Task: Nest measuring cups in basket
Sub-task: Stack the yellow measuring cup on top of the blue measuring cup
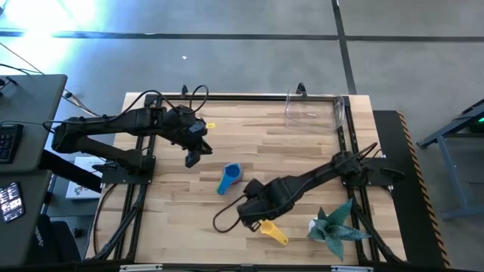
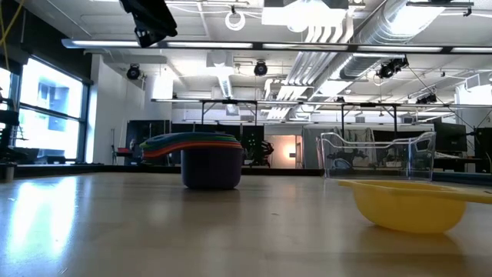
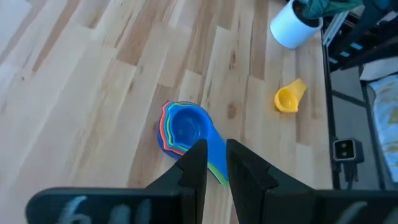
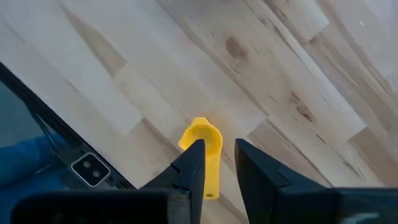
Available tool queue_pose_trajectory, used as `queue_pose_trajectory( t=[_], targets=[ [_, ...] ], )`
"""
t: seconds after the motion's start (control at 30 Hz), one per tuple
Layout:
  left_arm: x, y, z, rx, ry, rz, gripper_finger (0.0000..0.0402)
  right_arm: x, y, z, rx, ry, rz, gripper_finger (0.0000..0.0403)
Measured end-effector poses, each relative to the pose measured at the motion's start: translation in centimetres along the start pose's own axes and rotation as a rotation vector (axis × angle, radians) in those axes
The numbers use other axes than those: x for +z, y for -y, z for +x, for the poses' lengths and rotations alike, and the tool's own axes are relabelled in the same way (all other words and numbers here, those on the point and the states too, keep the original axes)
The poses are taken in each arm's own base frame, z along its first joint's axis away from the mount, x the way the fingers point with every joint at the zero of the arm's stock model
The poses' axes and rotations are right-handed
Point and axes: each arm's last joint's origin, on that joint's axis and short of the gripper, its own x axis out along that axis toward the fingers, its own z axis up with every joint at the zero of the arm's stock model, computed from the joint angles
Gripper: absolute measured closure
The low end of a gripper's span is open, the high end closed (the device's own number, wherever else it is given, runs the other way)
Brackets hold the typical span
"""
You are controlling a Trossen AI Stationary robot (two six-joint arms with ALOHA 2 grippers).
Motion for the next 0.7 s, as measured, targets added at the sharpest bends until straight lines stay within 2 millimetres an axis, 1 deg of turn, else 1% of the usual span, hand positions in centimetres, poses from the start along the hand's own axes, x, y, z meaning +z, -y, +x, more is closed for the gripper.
queue_pose_trajectory(
  t=[0.17,0.3,0.57,0.7],
  targets=[
    [-0.1,0.4,0.0,-0.011,-0.006,-0.049,0.0353,-0.6,-0.2,0.1,-0.003,-0.004,-0.049,0.0305],
    [-0.4,1.2,-0.3,-0.039,-0.008,-0.076,0.0353,-1.0,-0.6,0.5,-0.012,-0.009,-0.093,0.0294],
    [-1.4,3.6,-1.4,-0.125,-0.013,-0.087,0.0353,-1.8,-1.7,3.0,-0.063,-0.039,-0.195,0.0292],
    [-1.9,4.6,-2.2,-0.168,-0.009,-0.102,0.0353,-1.9,-2.3,4.9,-0.091,-0.078,-0.250,0.0292]
  ],
)
